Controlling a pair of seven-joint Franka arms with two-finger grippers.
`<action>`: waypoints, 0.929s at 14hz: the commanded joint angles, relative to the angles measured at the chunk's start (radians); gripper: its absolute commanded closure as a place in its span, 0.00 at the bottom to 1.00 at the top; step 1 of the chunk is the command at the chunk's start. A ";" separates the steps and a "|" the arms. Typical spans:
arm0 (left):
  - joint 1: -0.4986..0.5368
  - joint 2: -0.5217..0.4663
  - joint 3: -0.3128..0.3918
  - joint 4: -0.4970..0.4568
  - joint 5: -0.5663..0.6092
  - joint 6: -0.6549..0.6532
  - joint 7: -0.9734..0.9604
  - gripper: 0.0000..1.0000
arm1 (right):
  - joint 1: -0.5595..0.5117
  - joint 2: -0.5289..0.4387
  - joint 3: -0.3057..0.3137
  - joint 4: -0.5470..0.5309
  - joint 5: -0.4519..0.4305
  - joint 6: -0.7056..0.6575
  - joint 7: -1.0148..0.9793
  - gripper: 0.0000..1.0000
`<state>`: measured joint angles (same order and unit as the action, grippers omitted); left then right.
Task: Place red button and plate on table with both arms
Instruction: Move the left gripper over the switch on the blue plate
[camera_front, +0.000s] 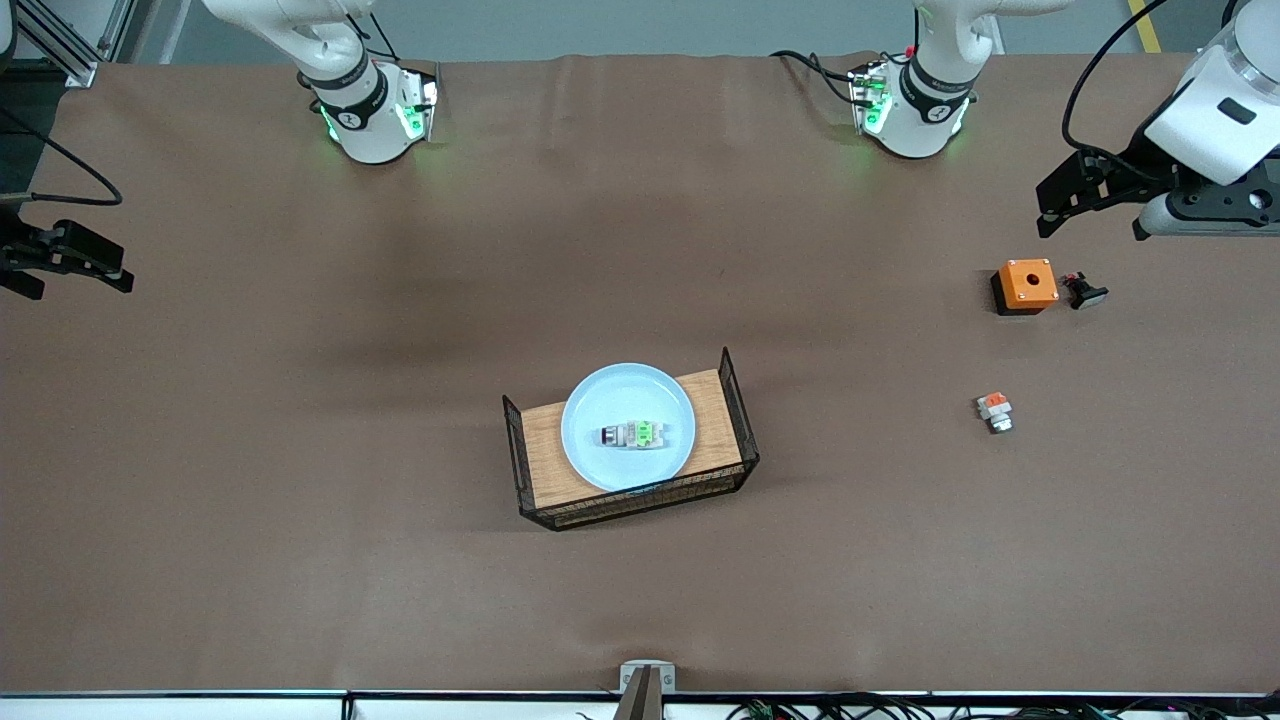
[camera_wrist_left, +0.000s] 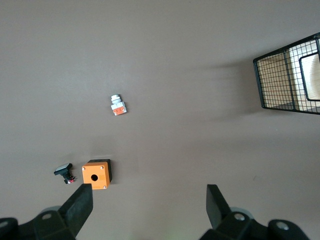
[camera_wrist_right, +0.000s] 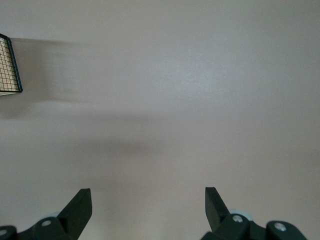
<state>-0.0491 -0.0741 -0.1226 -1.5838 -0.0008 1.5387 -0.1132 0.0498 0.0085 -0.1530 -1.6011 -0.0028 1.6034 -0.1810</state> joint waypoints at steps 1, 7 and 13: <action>0.008 -0.012 -0.006 -0.013 -0.010 0.012 -0.006 0.00 | -0.018 0.010 0.012 0.024 -0.005 -0.013 -0.008 0.00; -0.002 0.019 -0.008 -0.005 -0.022 0.011 -0.032 0.00 | -0.018 0.010 0.012 0.024 -0.005 -0.011 -0.008 0.00; -0.008 0.124 -0.090 0.065 -0.090 0.018 -0.718 0.00 | -0.018 0.010 0.012 0.024 -0.005 -0.008 -0.009 0.00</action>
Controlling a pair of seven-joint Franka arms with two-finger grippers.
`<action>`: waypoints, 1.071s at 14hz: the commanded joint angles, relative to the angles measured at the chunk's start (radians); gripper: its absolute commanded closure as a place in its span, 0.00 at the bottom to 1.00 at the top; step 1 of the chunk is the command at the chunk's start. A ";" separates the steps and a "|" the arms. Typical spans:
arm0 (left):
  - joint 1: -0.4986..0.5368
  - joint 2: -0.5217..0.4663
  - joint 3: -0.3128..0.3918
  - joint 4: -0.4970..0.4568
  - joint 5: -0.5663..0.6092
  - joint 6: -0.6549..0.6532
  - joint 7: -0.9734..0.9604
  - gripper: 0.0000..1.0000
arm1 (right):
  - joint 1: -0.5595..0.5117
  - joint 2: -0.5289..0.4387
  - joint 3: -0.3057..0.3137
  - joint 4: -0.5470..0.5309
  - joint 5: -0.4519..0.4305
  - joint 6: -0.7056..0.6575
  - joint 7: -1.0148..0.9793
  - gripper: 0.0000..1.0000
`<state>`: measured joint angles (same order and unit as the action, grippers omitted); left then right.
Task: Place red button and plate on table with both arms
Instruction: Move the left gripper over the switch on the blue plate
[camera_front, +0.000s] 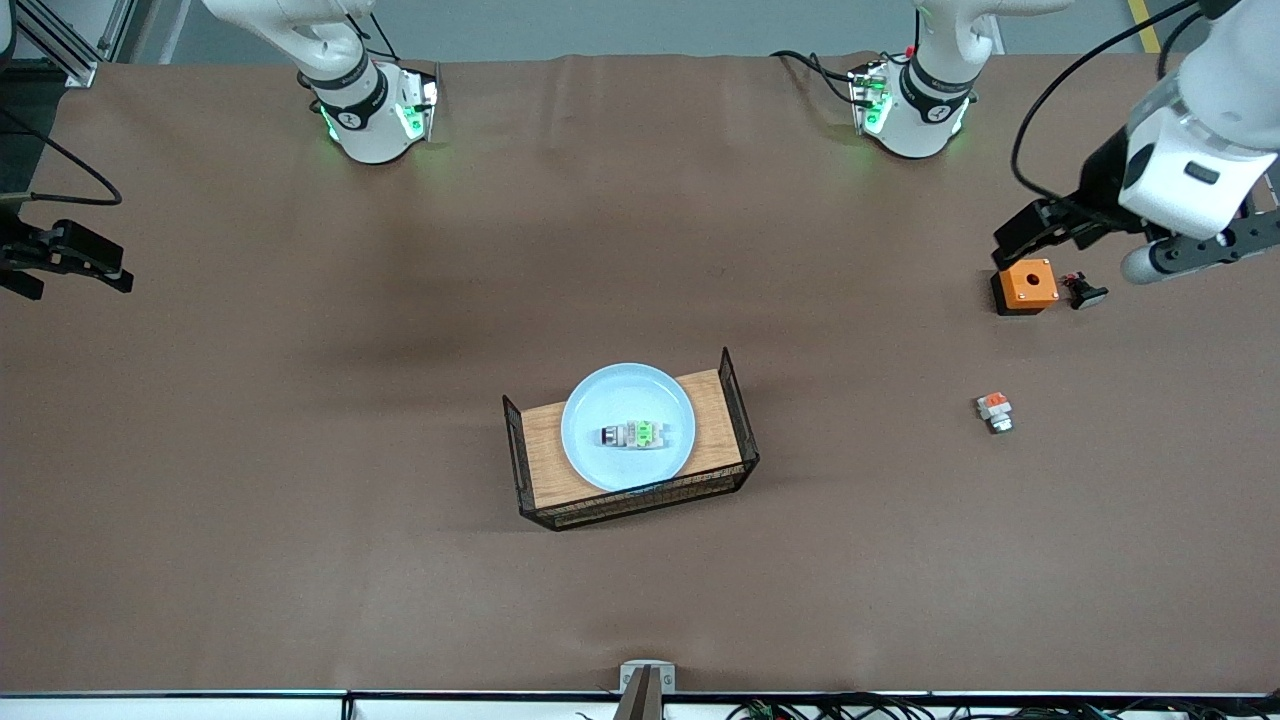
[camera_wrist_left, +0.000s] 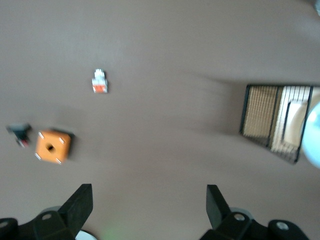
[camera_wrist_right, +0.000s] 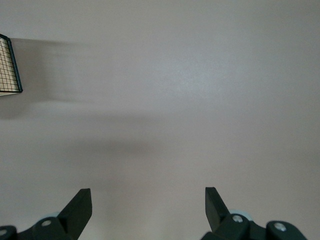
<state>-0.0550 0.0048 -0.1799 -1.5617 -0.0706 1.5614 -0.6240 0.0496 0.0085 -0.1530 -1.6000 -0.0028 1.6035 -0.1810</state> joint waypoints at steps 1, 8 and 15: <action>-0.003 0.079 -0.050 0.078 -0.044 -0.003 -0.347 0.00 | -0.017 0.010 0.012 0.023 -0.005 -0.008 -0.008 0.00; -0.115 0.326 -0.116 0.281 -0.060 0.204 -1.115 0.00 | -0.019 0.010 0.012 0.023 -0.005 -0.008 -0.009 0.00; -0.356 0.541 -0.040 0.397 -0.054 0.356 -1.431 0.00 | -0.020 0.014 0.012 0.023 -0.005 -0.005 -0.008 0.00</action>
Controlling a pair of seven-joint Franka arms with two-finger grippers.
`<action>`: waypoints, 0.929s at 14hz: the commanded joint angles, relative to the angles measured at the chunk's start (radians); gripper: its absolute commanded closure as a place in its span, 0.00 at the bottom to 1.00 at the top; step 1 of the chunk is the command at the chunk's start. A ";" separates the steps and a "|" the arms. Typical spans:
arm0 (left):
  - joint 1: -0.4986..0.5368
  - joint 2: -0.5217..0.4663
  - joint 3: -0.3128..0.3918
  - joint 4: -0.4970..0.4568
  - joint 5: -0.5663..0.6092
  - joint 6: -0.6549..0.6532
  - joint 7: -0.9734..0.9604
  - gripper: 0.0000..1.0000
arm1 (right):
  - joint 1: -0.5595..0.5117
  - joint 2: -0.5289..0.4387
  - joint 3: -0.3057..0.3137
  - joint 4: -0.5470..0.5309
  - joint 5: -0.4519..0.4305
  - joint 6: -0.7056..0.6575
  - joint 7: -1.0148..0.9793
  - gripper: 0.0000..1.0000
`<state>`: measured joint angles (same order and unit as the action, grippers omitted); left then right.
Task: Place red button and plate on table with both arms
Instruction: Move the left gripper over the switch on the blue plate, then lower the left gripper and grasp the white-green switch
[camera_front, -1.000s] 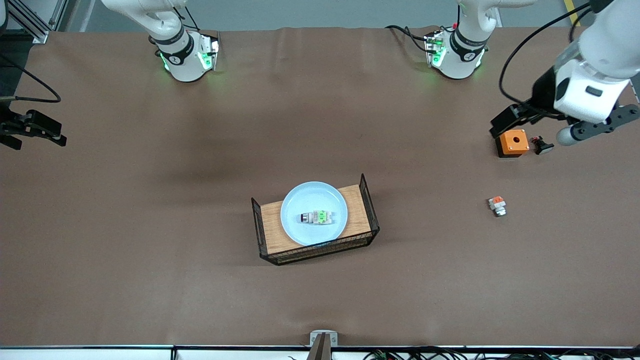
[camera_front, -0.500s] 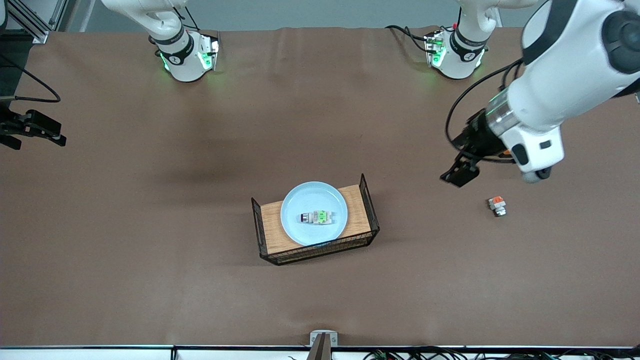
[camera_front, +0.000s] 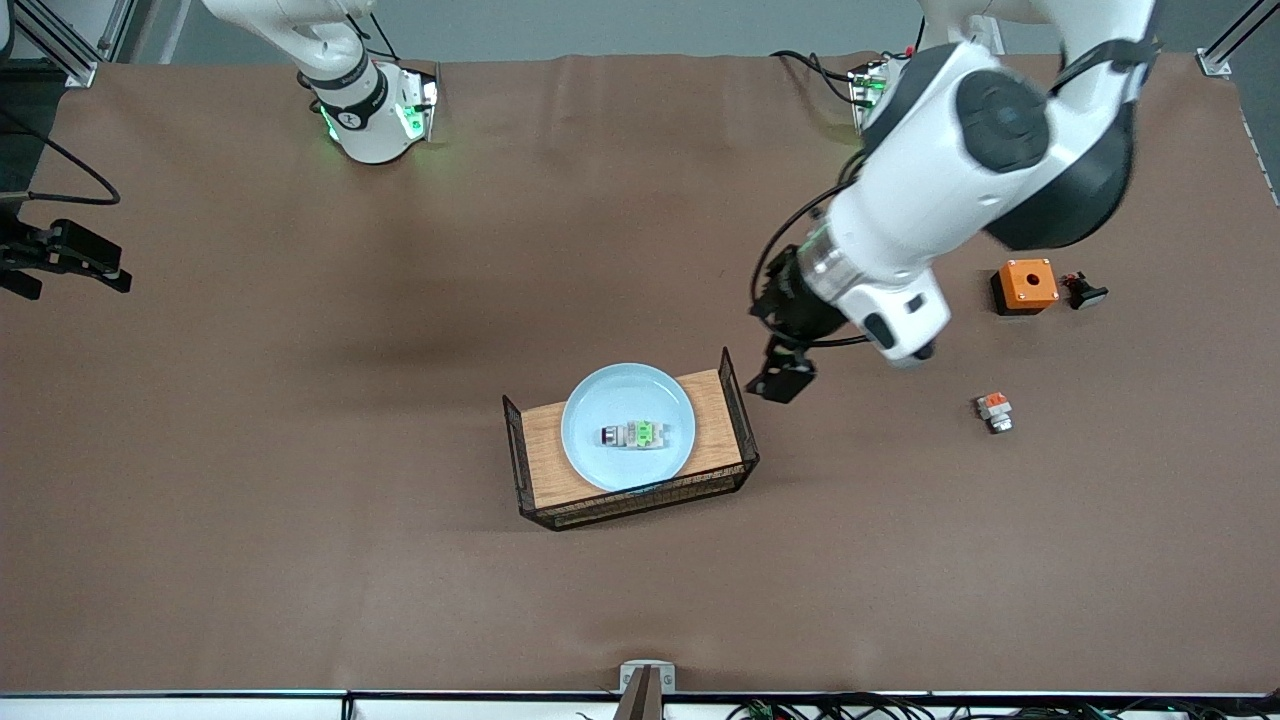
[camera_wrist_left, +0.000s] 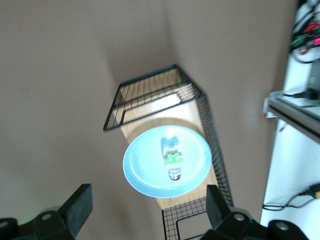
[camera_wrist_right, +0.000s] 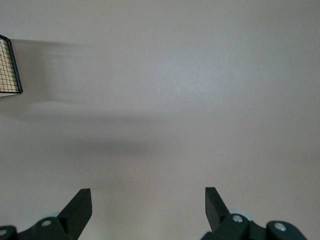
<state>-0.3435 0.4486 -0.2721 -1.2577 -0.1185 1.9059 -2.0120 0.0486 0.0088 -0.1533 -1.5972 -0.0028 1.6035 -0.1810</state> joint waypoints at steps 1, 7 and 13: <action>-0.112 0.117 0.095 0.095 -0.006 0.028 -0.060 0.00 | -0.021 0.023 0.012 0.020 -0.006 -0.005 -0.008 0.00; -0.256 0.229 0.238 0.132 -0.042 0.123 -0.122 0.00 | -0.058 0.042 0.011 0.019 -0.003 -0.004 -0.006 0.00; -0.259 0.282 0.235 0.146 -0.061 0.182 -0.117 0.00 | -0.053 0.048 0.012 0.019 -0.005 -0.004 -0.002 0.00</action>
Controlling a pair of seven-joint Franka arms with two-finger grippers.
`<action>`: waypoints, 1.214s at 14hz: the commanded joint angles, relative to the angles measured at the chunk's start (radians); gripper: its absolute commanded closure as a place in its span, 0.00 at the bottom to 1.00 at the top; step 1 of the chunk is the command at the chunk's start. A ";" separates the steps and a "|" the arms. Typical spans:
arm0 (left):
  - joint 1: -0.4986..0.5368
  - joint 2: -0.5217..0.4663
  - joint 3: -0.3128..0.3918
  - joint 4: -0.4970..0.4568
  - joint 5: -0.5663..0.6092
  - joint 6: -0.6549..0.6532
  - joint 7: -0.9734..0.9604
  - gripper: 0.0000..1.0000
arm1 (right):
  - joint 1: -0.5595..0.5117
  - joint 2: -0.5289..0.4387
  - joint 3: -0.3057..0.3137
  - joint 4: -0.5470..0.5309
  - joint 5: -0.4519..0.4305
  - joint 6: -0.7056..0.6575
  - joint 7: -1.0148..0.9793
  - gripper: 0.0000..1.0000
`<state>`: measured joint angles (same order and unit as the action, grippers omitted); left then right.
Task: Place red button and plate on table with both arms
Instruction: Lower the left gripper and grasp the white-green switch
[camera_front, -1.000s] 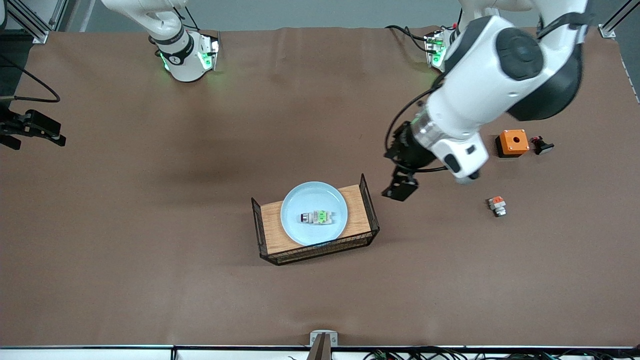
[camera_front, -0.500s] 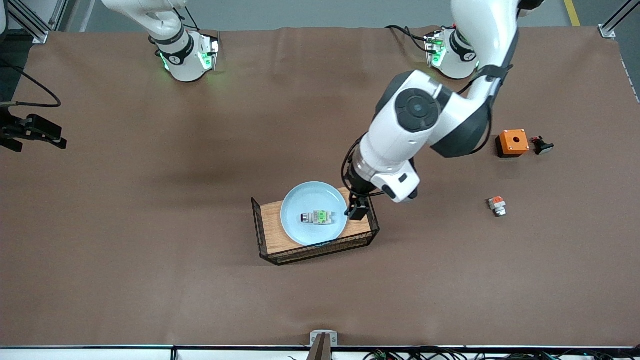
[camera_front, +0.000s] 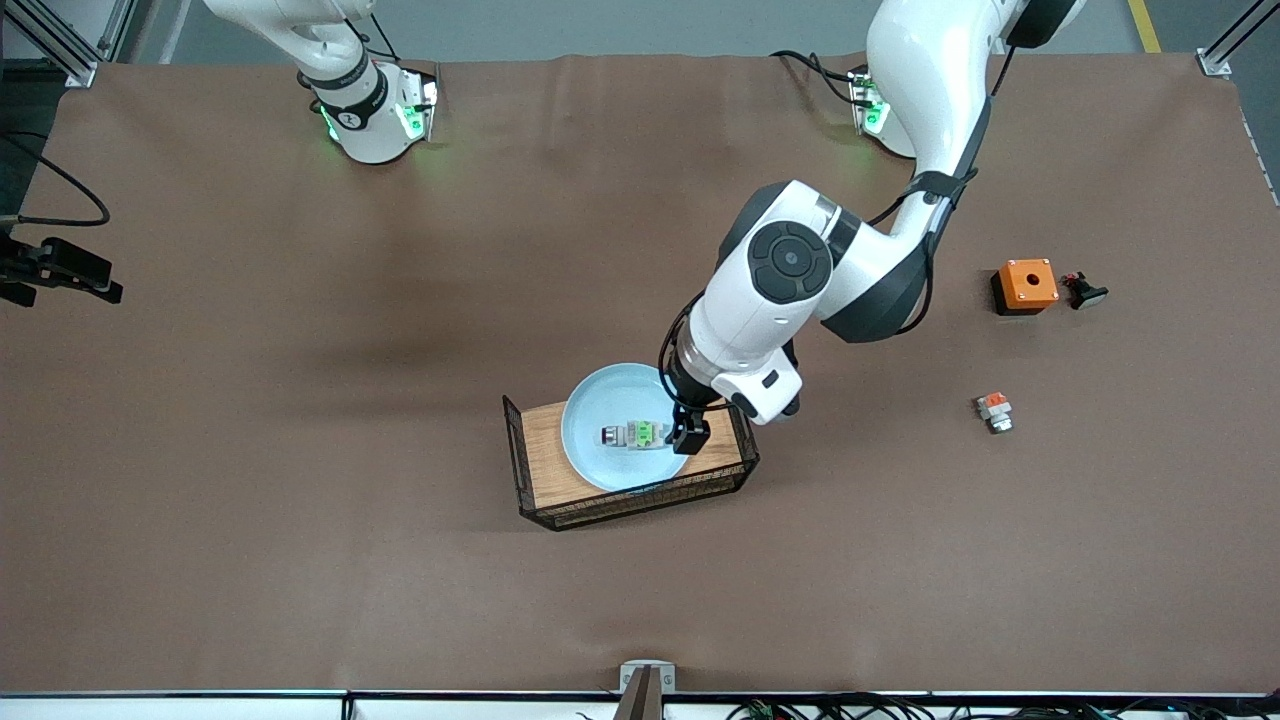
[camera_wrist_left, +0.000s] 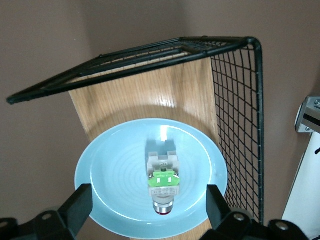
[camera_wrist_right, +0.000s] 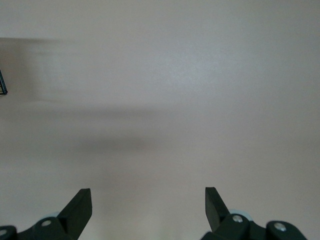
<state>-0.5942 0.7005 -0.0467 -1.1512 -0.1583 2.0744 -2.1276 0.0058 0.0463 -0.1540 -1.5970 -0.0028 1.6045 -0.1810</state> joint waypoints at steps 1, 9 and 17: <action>-0.013 0.037 0.008 0.039 -0.021 0.022 0.000 0.00 | -0.006 0.013 0.013 0.019 -0.005 -0.005 0.002 0.00; -0.032 0.125 -0.004 0.107 -0.021 0.058 0.012 0.00 | 0.035 0.013 0.021 0.020 0.015 -0.006 0.106 0.00; -0.044 0.155 0.001 0.107 -0.021 0.099 0.034 0.00 | 0.028 0.015 0.017 0.020 0.015 -0.003 0.110 0.00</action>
<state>-0.6301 0.8300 -0.0550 -1.0816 -0.1588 2.1628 -2.1160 0.0413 0.0512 -0.1385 -1.5958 0.0021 1.6054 -0.0828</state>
